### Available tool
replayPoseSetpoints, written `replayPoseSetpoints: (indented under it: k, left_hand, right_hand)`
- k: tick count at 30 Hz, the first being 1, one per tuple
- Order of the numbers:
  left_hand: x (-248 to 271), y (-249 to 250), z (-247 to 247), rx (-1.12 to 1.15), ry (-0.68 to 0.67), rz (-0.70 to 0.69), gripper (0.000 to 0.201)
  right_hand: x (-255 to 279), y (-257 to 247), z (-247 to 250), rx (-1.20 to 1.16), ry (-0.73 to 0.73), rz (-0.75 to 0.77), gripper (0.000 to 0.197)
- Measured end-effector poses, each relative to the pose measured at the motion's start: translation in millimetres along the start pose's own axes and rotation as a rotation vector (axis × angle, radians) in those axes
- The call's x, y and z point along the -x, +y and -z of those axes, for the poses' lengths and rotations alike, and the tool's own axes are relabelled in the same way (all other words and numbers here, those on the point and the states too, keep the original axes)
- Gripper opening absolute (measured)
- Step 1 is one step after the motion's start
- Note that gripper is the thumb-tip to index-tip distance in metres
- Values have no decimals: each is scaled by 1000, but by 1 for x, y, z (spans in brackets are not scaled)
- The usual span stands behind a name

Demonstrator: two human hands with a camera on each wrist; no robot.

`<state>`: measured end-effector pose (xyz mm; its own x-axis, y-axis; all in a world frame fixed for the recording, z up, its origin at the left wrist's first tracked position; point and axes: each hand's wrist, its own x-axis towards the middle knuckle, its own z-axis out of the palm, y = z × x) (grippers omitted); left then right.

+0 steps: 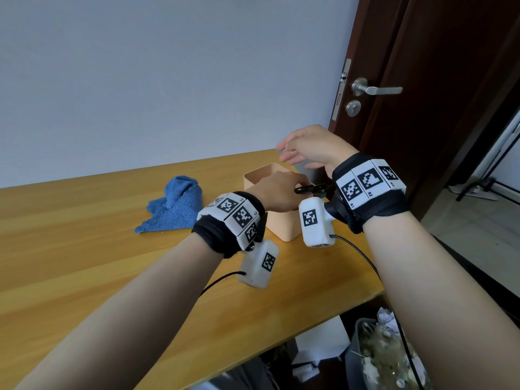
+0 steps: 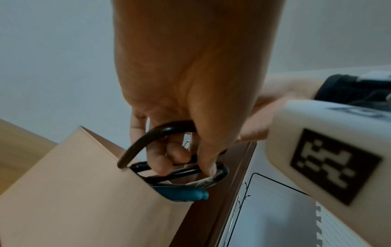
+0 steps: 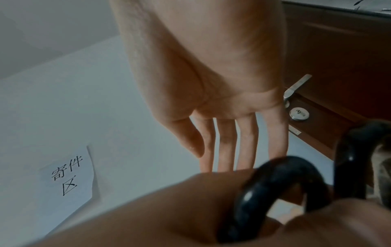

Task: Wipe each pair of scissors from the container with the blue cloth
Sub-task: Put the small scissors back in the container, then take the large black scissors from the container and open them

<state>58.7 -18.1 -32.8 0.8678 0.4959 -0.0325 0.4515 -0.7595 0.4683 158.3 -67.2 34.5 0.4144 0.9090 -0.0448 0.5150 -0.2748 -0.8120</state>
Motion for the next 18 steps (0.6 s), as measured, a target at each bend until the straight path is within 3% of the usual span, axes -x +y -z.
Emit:
replayPoseSetpoints:
  k: [7,12,18]
  left_hand:
    - [0,-4,30,220,284,-13,17]
    - [12,-10,61,470,423,-5,21]
    - [34,-16,92,707,590,-81,19]
  right_hand:
    - [-6,-5,1,-215,340,95,32]
    - [-11,-19,1,-351,614,238,14]
    - [-7,-28,-10,-423,499,182,10]
